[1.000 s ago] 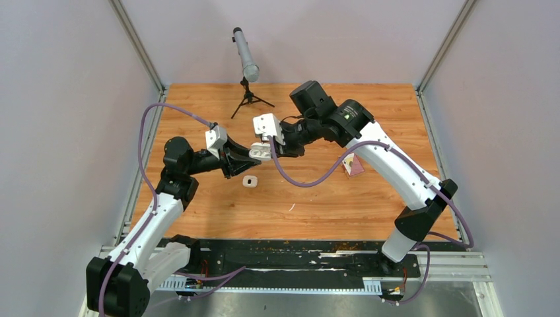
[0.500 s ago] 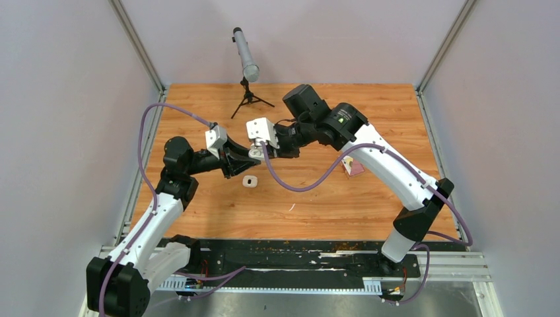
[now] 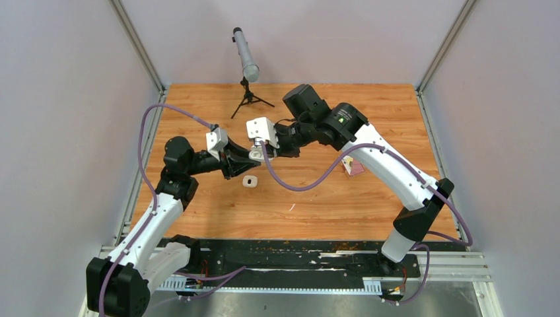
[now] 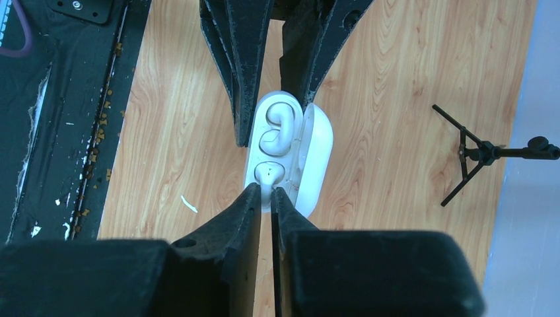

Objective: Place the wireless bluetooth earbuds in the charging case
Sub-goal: Adjust the earbud with the charging case.

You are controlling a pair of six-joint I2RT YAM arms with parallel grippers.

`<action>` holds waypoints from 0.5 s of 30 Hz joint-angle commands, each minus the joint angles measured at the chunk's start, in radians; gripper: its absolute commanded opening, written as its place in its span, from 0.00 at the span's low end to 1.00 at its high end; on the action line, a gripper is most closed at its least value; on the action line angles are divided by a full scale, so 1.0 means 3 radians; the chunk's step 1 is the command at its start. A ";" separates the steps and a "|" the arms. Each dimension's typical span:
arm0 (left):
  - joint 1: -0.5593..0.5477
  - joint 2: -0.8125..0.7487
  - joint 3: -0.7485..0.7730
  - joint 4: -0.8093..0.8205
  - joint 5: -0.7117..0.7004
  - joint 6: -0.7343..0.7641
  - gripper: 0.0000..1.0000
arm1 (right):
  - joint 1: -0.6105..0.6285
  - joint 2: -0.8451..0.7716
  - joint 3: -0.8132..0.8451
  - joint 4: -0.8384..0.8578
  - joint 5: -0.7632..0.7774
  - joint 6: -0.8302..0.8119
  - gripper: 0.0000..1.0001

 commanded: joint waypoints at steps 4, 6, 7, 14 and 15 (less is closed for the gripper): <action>-0.0013 -0.0092 0.0048 -0.0009 0.0153 0.0132 0.00 | 0.0015 0.0006 0.0113 0.0133 0.0071 0.0008 0.06; -0.0012 -0.0097 0.0042 -0.0009 0.0155 0.0143 0.00 | 0.0014 0.0007 0.0108 0.0133 0.0071 0.0007 0.04; -0.0010 -0.0095 0.0035 -0.0009 0.0157 0.0153 0.00 | 0.0015 0.0007 0.0104 0.0133 0.0071 0.0007 0.03; -0.0013 -0.0094 0.0034 0.0043 0.0117 0.0113 0.00 | 0.0015 0.0023 0.0076 0.0075 0.0035 -0.0050 0.02; -0.0011 -0.0090 0.0031 0.0058 0.0110 0.0102 0.00 | 0.0011 0.0023 0.0074 0.0063 0.0028 -0.0050 0.03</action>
